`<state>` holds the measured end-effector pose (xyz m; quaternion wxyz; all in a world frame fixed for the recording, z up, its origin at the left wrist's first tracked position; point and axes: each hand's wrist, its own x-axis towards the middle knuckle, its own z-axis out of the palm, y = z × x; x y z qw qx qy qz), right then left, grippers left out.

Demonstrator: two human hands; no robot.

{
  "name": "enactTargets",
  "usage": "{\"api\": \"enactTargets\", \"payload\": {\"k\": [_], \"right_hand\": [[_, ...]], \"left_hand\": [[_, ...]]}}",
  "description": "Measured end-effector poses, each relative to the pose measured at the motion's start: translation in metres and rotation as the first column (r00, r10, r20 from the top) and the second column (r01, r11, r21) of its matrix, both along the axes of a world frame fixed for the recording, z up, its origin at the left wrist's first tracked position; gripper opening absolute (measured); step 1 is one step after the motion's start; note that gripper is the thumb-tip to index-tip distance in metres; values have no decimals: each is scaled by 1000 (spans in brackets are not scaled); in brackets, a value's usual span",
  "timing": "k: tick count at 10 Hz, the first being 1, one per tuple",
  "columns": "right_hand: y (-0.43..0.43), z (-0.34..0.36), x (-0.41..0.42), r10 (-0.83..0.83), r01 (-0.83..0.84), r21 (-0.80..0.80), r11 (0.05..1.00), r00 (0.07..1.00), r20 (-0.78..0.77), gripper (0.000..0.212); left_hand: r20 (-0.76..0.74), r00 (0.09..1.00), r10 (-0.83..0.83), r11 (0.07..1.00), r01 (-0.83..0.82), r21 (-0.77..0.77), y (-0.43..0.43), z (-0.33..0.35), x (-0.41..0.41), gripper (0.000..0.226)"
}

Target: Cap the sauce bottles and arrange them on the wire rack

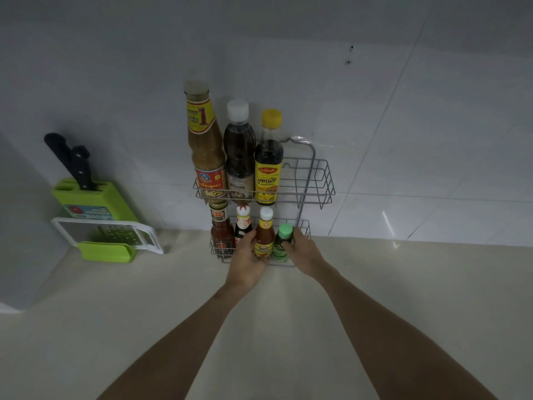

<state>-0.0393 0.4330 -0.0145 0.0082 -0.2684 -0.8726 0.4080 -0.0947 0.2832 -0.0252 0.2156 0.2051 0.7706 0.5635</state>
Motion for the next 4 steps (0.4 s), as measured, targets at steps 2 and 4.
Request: {"api": "enactTargets", "payload": {"k": [2,4], "right_hand": [[-15,13,27,29,-28,23,999,998,-58,54],[-26,40,62,115,-92,302,949,992,-58,44]], "left_hand": [[-75,995,-72,990,62,-130,-10,13,0,57],[-256,940,-227,878,84,-471,-31,39,7,43]]}}
